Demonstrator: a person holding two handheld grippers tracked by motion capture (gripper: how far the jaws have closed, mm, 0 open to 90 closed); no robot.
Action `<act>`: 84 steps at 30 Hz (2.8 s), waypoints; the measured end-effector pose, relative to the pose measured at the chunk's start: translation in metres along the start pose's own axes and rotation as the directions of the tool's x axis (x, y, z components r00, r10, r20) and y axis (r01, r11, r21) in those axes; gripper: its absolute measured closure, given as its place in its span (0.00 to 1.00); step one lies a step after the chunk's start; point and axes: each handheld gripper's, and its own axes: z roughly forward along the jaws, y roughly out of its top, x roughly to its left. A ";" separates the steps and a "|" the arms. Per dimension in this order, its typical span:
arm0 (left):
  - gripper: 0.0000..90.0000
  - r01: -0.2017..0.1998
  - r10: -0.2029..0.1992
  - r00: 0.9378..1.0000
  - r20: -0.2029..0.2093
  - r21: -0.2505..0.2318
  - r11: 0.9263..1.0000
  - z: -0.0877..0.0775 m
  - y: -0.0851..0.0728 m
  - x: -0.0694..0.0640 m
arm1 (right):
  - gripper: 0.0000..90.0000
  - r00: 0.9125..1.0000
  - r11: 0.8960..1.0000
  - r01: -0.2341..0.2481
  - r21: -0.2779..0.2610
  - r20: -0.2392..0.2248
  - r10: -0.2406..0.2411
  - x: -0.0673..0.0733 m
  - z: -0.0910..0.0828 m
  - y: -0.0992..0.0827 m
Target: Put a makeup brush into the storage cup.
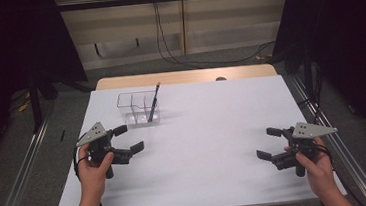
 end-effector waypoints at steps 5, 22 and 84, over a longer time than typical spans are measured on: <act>0.00 -0.001 0.001 1.000 -0.004 0.002 1.000 -0.003 -0.002 -0.001 | 0.06 1.000 1.000 -0.003 0.000 0.002 0.003 0.000 0.000 0.000; 0.01 -0.009 0.009 1.000 -0.009 0.011 1.000 -0.015 -0.007 -0.001 | 0.06 1.000 1.000 -0.002 -0.005 0.005 0.002 0.000 -0.001 0.001; 0.01 -0.011 0.012 0.998 -0.068 0.026 1.000 -0.057 -0.028 0.006 | 0.06 1.000 1.000 0.000 -0.006 0.002 0.000 0.000 -0.001 0.001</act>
